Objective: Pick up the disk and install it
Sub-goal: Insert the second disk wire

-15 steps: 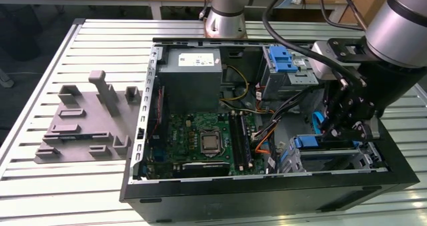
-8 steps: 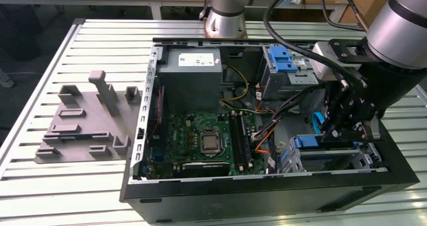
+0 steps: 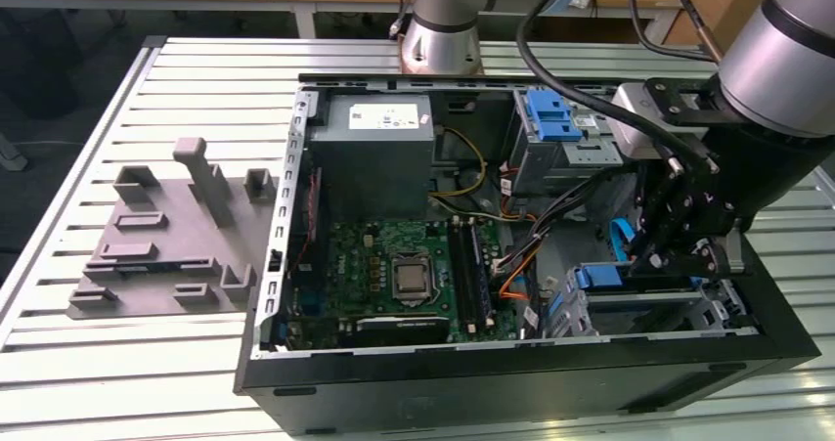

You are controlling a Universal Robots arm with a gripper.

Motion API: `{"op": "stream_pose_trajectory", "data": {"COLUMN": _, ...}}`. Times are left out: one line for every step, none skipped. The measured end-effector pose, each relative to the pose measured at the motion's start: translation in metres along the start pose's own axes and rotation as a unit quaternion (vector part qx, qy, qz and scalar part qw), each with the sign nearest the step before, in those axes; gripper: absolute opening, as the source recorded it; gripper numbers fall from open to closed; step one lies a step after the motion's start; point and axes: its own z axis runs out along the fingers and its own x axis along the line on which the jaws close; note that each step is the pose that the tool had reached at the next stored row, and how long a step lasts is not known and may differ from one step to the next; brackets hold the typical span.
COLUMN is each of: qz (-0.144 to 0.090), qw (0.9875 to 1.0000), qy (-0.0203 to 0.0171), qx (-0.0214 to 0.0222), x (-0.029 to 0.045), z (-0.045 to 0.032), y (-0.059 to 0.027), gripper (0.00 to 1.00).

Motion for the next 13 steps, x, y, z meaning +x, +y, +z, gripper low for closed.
{"op": "stream_pose_trajectory", "data": {"qz": 0.000, "qw": 1.0000, "qy": -0.0001, "qx": 0.0000, "x": 0.0003, "z": 0.0002, "y": -0.0001, "gripper": 0.25}}
{"op": "stream_pose_trajectory", "data": {"qz": 0.000, "qw": 1.0000, "qy": -0.0002, "qx": 0.0000, "x": 0.0007, "z": 0.0004, "y": -0.0002, "gripper": 0.25}}
{"op": "stream_pose_trajectory", "data": {"qz": 0.000, "qw": 1.0000, "qy": -0.0002, "qx": 0.0000, "x": 0.0012, "z": 0.0006, "y": -0.0002, "gripper": 0.25}}
{"op": "stream_pose_trajectory", "data": {"qz": 0.000, "qw": 1.0000, "qy": -0.0002, "qx": 0.0000, "x": 0.0016, "z": 0.0008, "y": -0.0002, "gripper": 0.25}}
{"op": "stream_pose_trajectory", "data": {"qz": 0.000, "qw": 1.0000, "qy": -0.0001, "qx": 0.0000, "x": 0.0020, "z": 0.0008, "y": -0.0002, "gripper": 0.25}}
{"op": "stream_pose_trajectory", "data": {"qz": 0.000, "qw": 1.0000, "qy": -0.0002, "qx": 0.0000, "x": 0.0021, "z": 0.0009, "y": -0.0003, "gripper": 0.25}}
{"op": "stream_pose_trajectory", "data": {"qz": 0.000, "qw": 1.0000, "qy": -0.0002, "qx": 0.0000, "x": 0.0021, "z": 0.0009, "y": -0.0002, "gripper": 0.25}}
{"op": "stream_pose_trajectory", "data": {"qz": 0.000, "qw": 1.0000, "qy": -0.0001, "qx": 0.0000, "x": 0.0022, "z": 0.0008, "y": -0.0003, "gripper": 0.25}}
{"op": "stream_pose_trajectory", "data": {"qz": 0.000, "qw": 1.0000, "qy": -0.0002, "qx": 0.0000, "x": 0.0022, "z": 0.0009, "y": -0.0002, "gripper": 0.25}}
{"op": "stream_pose_trajectory", "data": {"qz": 0.000, "qw": 1.0000, "qy": -0.0002, "qx": 0.0000, "x": 0.0023, "z": 0.0009, "y": -0.0003, "gripper": 0.25}}
{"op": "stream_pose_trajectory", "data": {"qz": 0.000, "qw": 1.0000, "qy": -0.0002, "qx": 0.0000, "x": 0.0023, "z": 0.0009, "y": -0.0003, "gripper": 0.25}}
{"op": "stream_pose_trajectory", "data": {"qz": 0.000, "qw": 1.0000, "qy": -0.0002, "qx": 0.0000, "x": 0.0023, "z": 0.0009, "y": -0.0003, "gripper": 0.25}}
{"op": "stream_pose_trajectory", "data": {"qz": 0.000, "qw": 1.0000, "qy": -0.0002, "qx": 0.0000, "x": 0.0023, "z": 0.0009, "y": -0.0003, "gripper": 0.25}}
